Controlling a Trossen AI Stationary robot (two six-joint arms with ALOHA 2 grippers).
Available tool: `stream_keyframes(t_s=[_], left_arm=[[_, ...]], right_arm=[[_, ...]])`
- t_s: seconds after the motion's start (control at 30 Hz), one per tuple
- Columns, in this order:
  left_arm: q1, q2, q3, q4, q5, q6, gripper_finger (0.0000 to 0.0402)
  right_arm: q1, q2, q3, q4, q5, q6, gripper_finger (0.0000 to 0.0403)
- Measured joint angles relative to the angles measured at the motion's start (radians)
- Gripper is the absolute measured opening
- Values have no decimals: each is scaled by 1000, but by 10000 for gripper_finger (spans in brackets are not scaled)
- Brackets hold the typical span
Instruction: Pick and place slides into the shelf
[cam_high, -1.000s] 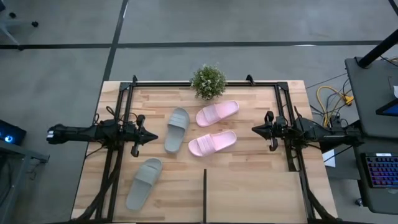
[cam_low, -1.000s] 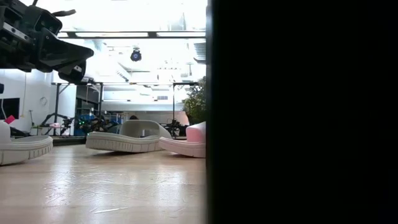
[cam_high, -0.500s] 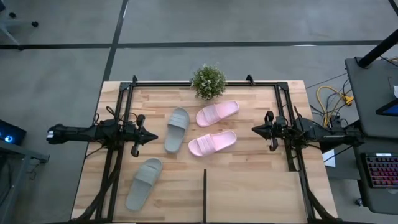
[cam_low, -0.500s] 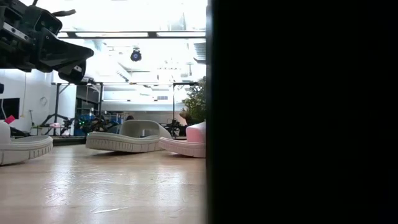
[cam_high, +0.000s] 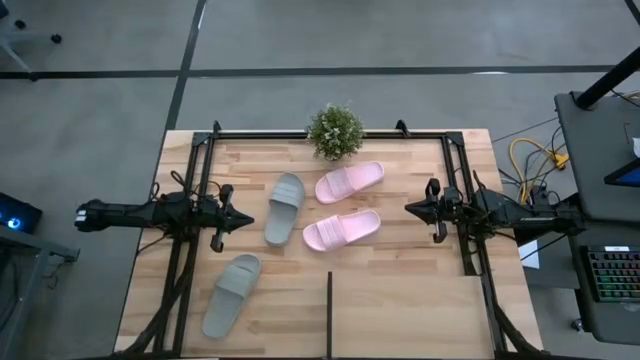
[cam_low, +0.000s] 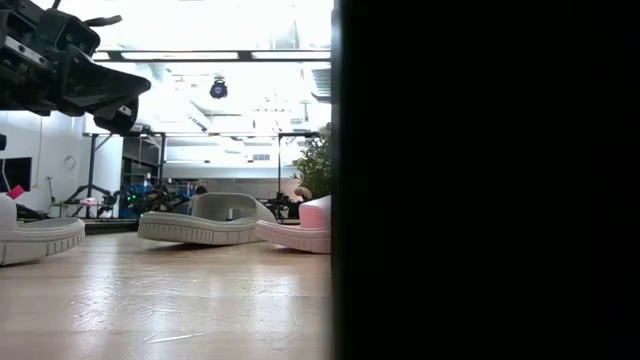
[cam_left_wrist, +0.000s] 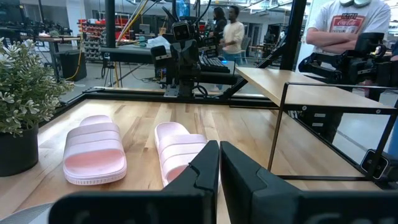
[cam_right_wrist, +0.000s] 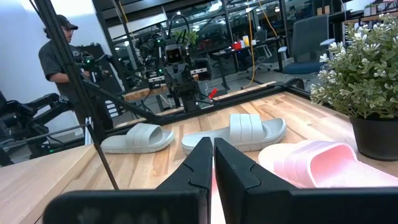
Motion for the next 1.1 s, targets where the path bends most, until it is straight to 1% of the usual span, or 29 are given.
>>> stream_keyframes(t_s=[0.63, 0.73, 0.93, 1.1], left_arm=[[0, 0, 0, -6, -1, 2, 0], [0, 0, 0, -6, 0, 2, 0], [0, 0, 0, -6, -5, 11, 0], [0, 0, 0, -6, -6, 26, 0]], right_arm=[[0, 0, 0, 1, 0, 4, 9], [0, 0, 0, 2, 0, 35, 9], [0, 0, 0, 2, 0, 48, 9], [0, 0, 0, 2, 0, 140, 9]])
